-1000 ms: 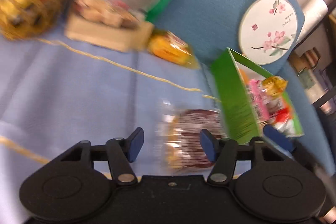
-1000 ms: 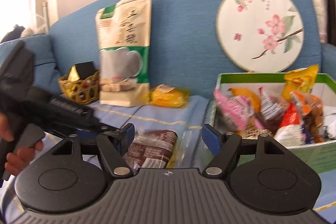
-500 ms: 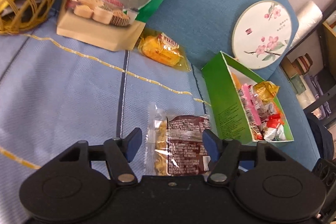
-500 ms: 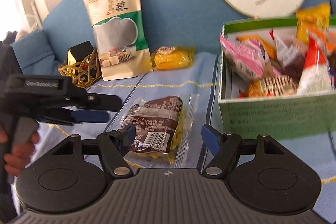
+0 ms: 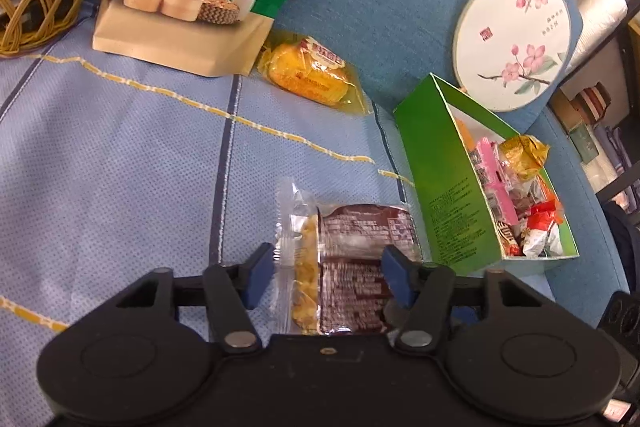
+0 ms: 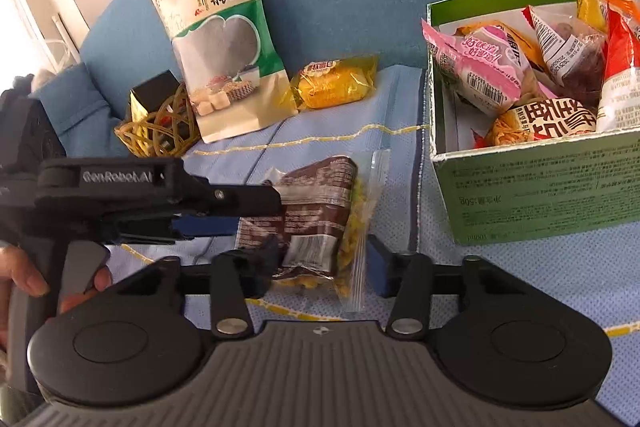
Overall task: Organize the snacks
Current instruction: 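Reach both grippers to the clear peanut bag with brown label and close, then carry the peanut bag into the green box and open both grippers, then reach both grippers to the yellow cake packet and close on it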
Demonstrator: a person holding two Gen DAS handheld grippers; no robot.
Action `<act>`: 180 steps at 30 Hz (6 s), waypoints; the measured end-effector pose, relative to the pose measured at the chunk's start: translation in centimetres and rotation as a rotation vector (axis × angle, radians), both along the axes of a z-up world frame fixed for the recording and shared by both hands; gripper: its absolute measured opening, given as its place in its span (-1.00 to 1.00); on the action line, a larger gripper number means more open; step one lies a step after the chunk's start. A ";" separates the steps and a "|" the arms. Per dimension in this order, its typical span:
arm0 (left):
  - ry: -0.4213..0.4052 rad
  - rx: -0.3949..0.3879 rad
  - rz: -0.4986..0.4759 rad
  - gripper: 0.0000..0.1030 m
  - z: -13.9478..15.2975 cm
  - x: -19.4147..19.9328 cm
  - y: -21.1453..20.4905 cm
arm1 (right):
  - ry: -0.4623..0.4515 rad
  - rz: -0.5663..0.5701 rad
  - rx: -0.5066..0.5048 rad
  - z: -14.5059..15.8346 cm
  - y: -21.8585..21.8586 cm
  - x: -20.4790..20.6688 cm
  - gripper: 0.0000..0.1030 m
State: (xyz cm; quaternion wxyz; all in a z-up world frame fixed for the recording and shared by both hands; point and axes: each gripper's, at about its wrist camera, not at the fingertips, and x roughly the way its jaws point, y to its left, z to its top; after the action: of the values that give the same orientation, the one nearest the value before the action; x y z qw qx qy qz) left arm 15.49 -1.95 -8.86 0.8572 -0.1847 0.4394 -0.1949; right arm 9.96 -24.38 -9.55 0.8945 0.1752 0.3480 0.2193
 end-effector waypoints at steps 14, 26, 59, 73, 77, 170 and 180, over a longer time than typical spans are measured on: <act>-0.083 0.087 -0.027 -0.08 3.7 -1.4 -2.0 | -0.105 -0.039 0.024 1.8 -1.1 -0.9 -0.04; -0.193 0.137 -0.087 -0.08 7.2 -1.8 -4.8 | -0.231 -0.100 0.014 4.4 -2.3 -2.2 -0.05; -0.337 0.109 -0.320 1.00 8.9 3.7 -22.1 | -0.305 -0.843 -0.207 3.8 -18.0 -1.3 0.51; -0.273 0.247 -0.027 1.00 8.8 2.7 -9.5 | -0.440 -0.397 -0.247 5.7 -8.0 -1.5 0.88; -0.248 0.262 0.008 1.00 8.0 3.3 -7.6 | -0.460 -0.284 -0.287 5.6 -4.9 -2.0 0.88; 0.069 0.007 -0.102 -0.25 1.0 2.7 -0.7 | -0.160 0.089 -0.122 -0.1 3.9 0.3 0.85; -0.127 -0.004 -0.159 -0.42 7.4 0.8 -3.0 | -0.346 0.024 -0.138 4.1 2.5 -2.1 0.40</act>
State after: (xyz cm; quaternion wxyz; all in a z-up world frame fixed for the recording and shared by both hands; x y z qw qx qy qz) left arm 16.28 -5.00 -1.44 0.8649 -0.1381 0.3969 -0.2744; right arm 7.89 -21.85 -5.48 0.9481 0.0692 0.2054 0.2325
